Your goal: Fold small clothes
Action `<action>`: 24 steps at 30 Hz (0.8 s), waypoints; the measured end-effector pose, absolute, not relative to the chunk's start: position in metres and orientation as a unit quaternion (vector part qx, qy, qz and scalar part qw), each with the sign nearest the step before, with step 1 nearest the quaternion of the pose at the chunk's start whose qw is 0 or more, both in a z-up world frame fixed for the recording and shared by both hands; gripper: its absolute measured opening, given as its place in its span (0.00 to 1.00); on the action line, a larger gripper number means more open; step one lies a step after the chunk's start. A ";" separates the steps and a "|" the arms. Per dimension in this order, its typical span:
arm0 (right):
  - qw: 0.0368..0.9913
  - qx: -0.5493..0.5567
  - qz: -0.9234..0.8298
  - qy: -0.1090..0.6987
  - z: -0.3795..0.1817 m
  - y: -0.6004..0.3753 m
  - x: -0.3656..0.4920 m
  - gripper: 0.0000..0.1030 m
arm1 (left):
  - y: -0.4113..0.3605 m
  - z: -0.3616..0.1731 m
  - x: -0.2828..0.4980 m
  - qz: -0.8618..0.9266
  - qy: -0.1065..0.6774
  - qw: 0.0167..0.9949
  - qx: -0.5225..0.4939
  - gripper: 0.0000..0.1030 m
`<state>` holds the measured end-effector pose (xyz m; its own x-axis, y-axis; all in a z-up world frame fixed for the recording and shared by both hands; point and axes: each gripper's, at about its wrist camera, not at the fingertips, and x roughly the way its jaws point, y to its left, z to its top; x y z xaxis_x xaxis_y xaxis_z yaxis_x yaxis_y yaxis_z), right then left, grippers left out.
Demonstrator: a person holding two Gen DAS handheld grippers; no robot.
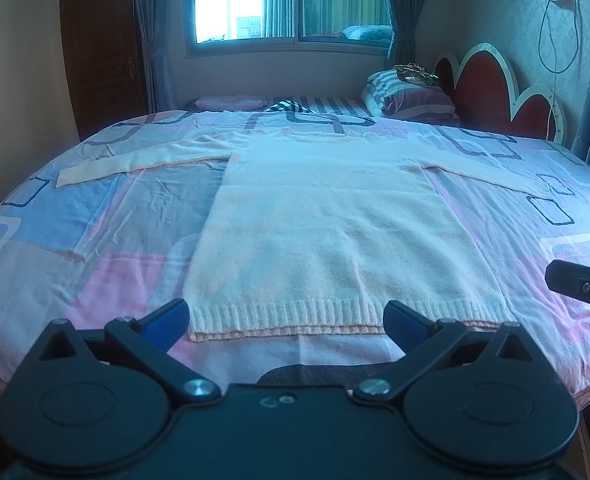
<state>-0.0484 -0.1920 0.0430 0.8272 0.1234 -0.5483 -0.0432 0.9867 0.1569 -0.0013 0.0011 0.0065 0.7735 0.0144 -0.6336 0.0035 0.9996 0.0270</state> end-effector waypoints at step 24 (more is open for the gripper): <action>0.956 0.069 0.040 0.281 0.046 -0.188 -0.049 1.00 | 0.004 0.010 -0.003 0.001 0.331 0.944 0.013 0.99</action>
<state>-0.0489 -0.1879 0.0460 0.8387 0.1154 -0.5322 -0.0377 0.9872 0.1547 -0.0027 0.0045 0.0098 0.7809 0.0109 -0.6246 0.0059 0.9997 0.0249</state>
